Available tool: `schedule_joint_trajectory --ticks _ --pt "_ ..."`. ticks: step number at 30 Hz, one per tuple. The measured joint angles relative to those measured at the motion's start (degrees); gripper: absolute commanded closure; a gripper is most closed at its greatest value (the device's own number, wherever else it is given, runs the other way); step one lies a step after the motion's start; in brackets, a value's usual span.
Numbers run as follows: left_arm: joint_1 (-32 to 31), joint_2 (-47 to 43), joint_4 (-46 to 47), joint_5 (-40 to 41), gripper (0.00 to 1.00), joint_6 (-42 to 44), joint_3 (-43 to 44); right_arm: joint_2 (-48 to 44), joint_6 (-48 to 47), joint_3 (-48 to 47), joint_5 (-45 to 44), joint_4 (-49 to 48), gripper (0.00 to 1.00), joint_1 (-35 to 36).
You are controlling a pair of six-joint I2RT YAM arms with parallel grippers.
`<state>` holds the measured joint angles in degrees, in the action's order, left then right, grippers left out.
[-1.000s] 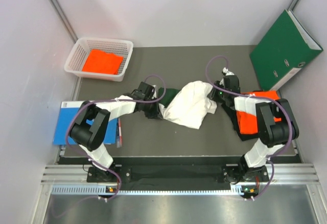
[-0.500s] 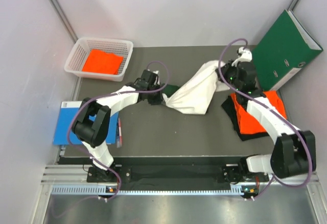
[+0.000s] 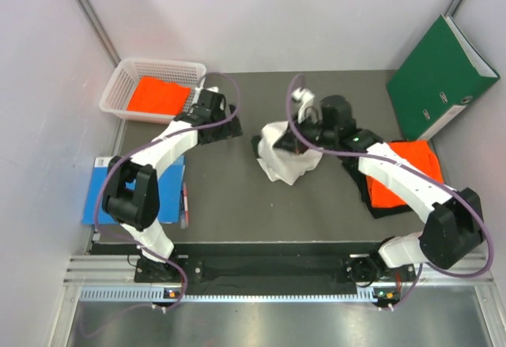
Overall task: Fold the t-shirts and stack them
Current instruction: Flatten the tshirt out
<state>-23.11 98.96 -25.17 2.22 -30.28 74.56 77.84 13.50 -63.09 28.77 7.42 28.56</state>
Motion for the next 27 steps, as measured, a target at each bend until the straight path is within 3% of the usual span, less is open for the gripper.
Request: schedule_joint_trajectory --ticks 1,6,7,9,10,14,19,27 --pt "1.66 -1.07 -0.39 0.94 0.01 0.17 0.00 0.76 -0.96 -0.07 2.01 2.08 0.83 2.12" --pt "8.00 -4.74 -0.59 3.23 0.01 0.24 -0.20 1.66 -5.73 0.50 10.99 11.87 0.45 11.30" --pt "8.48 -4.85 -0.59 3.21 0.01 0.24 -0.22 1.51 -5.99 0.90 12.02 12.39 0.26 12.39" --pt "8.72 -4.83 -0.44 2.54 0.01 0.33 -0.70 0.87 -7.02 2.82 14.10 13.42 0.13 14.36" --pt "8.63 -4.74 -0.50 1.66 0.01 0.35 -1.09 0.28 -7.48 4.15 14.34 13.70 0.01 14.78" --pt "7.96 -3.63 -0.22 -3.56 0.01 0.31 -2.67 -3.54 -7.21 9.11 9.18 13.25 0.00 12.57" --pt "5.79 -0.57 1.51 -9.25 0.01 0.20 -3.98 -6.12 -5.29 11.50 0.20 7.80 0.00 3.17" --pt "-2.03 1.11 5.40 -14.38 0.01 -0.76 -4.17 4.37 -1.73 11.54 -8.17 -0.39 0.00 -5.84"
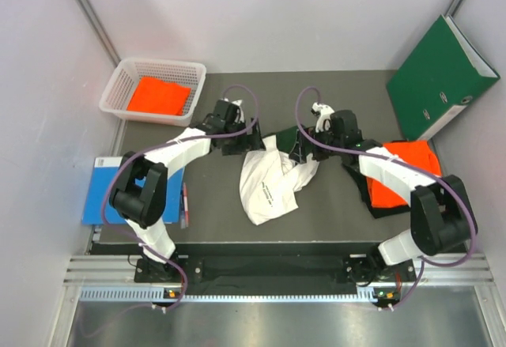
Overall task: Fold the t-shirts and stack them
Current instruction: Flatten the tshirt out
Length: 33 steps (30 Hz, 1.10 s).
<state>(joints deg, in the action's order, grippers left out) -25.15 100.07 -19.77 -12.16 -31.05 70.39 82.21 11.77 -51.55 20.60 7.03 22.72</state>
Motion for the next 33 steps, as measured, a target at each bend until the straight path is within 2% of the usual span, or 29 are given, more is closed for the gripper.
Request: schedule_joint_trajectory --ticks 4,11,17,18,21,22,25,29,33 --pt "-6.23 0.26 -0.26 1.95 0.01 1.38 1.38 3.06 2.54 0.17 -0.46 -2.47 0.01 -1.16" --pt "-15.65 7.26 -5.92 12.72 0.01 5.46 15.17 1.75 7.04 2.32 -2.16 -8.26 0.00 -5.51" --pt "-20.83 12.09 -11.93 23.12 0.14 7.06 19.74 -0.66 9.55 4.70 -4.33 -8.87 0.01 -12.41" --pt "-21.42 13.03 -13.03 24.87 0.17 7.19 20.33 -0.85 9.88 4.72 -4.57 -8.90 0.00 -13.44" --pt "-22.29 15.54 -15.67 29.05 0.36 7.43 21.86 -1.62 10.38 5.20 -4.96 -9.18 0.00 -15.54" --pt "-22.40 16.26 -16.70 30.34 0.57 7.58 22.36 -1.81 10.38 5.44 -4.94 -9.29 0.00 -15.93" --pt "-22.58 17.86 -18.75 33.62 0.99 7.54 23.50 -1.92 10.51 5.92 -4.63 -9.42 0.00 -16.87" --pt "-22.60 18.32 -20.79 37.88 1.00 6.86 23.71 -1.40 10.64 5.92 -2.75 -10.38 0.01 -16.98" --pt "-22.60 18.18 -21.84 41.05 1.00 6.47 23.71 2.05 11.87 6.51 0.52 -14.01 0.08 -16.98"
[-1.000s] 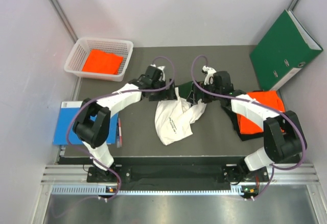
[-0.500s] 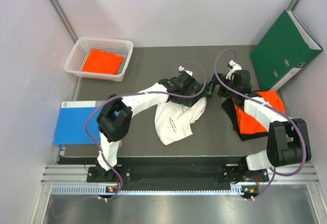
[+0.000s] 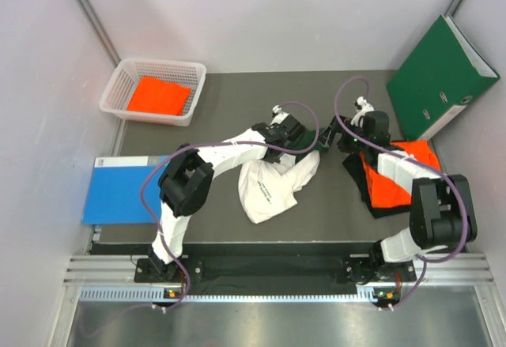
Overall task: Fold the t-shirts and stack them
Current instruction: Flatten the tshirt out
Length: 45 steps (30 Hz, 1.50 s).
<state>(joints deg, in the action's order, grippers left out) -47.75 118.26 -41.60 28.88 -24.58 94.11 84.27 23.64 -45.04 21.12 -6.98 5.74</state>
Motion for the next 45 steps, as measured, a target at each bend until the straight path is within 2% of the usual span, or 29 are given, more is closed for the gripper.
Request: schedule_joint_trajectory --ticks 2,5,6,8,9,10,16,20,28,37,45 --pt "0.00 -0.39 -0.28 1.18 1.00 -0.28 -0.02 2.05 0.61 0.15 1.27 -0.79 0.15 0.04" --pt "0.00 -1.73 -0.66 2.56 1.00 -0.81 -0.15 6.43 1.29 -0.59 3.13 -1.16 0.42 0.28" --pt "0.00 -2.38 -0.72 2.89 1.00 -0.90 -0.26 8.11 1.60 -1.25 3.76 -1.14 0.60 0.50" --pt "0.00 -3.37 -0.94 3.56 1.00 -1.03 -0.37 11.43 2.14 -2.45 5.11 -1.51 0.77 0.59" --pt "0.00 -3.72 -1.07 3.87 1.00 -1.05 -0.44 12.68 2.80 -2.80 5.79 -2.05 0.89 0.66" --pt "0.00 -3.93 -1.16 4.11 1.00 -1.11 -0.50 13.31 3.10 -2.80 6.32 -2.62 0.93 0.76" --pt "0.00 -4.81 -2.40 6.93 1.00 -2.05 -3.02 12.98 5.29 -2.71 5.99 -6.29 0.99 1.38" --pt "0.42 -6.99 -4.72 10.10 1.00 -2.40 -6.36 9.05 5.51 -2.58 2.10 -7.02 0.99 1.60" --pt "4.17 -16.57 -11.04 15.76 1.00 -4.66 -12.76 0.44 3.98 -2.78 -5.40 -6.34 1.00 1.66" --pt "13.46 -25.07 -7.41 10.80 1.00 -6.91 -18.91 -1.64 5.09 -2.60 -4.74 -5.16 1.00 2.03" --pt "14.88 -30.53 -4.17 7.54 1.00 -3.52 -19.21 -8.20 5.07 -2.62 -4.61 -3.54 1.00 1.95"
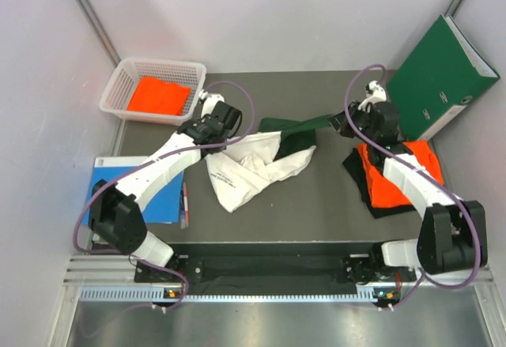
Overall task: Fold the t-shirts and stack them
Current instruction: Flatten the tshirt out
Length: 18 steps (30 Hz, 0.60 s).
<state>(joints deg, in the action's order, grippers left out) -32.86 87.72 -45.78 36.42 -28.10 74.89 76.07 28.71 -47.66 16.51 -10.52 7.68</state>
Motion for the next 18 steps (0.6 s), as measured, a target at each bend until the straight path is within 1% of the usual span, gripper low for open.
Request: schedule_joint_trajectory --ticks 2,3,4,5,6,7,8,9,10,11,12,13,18 --pt "0.17 -2.05 1.18 -0.94 0.99 1.42 0.02 -3.02 -0.33 -0.02 -0.46 0.81 1.00 -0.04" --pt "0.22 -3.06 1.95 -1.49 0.94 2.21 0.02 -4.33 -0.57 -0.02 -0.76 1.09 1.00 -0.09" --pt "0.24 -3.78 2.64 -1.97 0.86 2.75 0.02 -6.10 -0.72 -0.04 -1.33 1.42 1.00 -0.09" --pt "0.26 -4.66 3.74 -2.82 0.71 3.43 -0.13 -7.93 -1.05 -0.04 -1.97 1.92 1.00 -0.11" --pt "0.26 -5.20 4.48 -3.48 0.54 3.98 -0.35 -10.27 -1.40 -0.15 -2.89 2.49 1.00 -0.15" --pt "0.26 -5.62 5.05 -3.80 0.47 4.70 -0.66 -10.95 -1.68 -0.15 -3.41 2.58 1.00 -0.17" --pt "0.52 -5.79 4.85 -3.50 0.44 5.29 -1.16 -12.61 -2.34 -0.37 -5.25 3.08 1.00 -0.48" --pt "1.16 -5.88 4.57 -3.37 0.43 5.33 -2.14 -14.25 -3.02 -0.50 -7.17 3.50 1.00 -1.31" --pt "1.73 -5.66 4.20 -3.32 0.54 5.53 -3.08 -15.65 -3.52 -0.57 -8.74 3.91 1.00 -1.99" --pt "2.23 -5.31 3.76 -3.21 0.75 5.33 -4.17 -17.09 -4.15 -0.66 -10.47 4.57 1.00 -2.56" --pt "2.60 -4.87 3.34 -3.13 0.92 4.79 -5.03 -17.97 -4.50 -0.72 -11.52 4.83 1.00 -2.80" --pt "2.89 -4.15 2.71 -3.04 1.00 4.28 -5.95 -18.73 -4.92 -0.76 -12.68 5.03 1.00 -2.95" --pt "2.82 -1.38 0.92 -2.97 1.00 2.67 -9.35 -20.11 -6.49 -0.74 -15.74 7.28 1.00 -3.17"
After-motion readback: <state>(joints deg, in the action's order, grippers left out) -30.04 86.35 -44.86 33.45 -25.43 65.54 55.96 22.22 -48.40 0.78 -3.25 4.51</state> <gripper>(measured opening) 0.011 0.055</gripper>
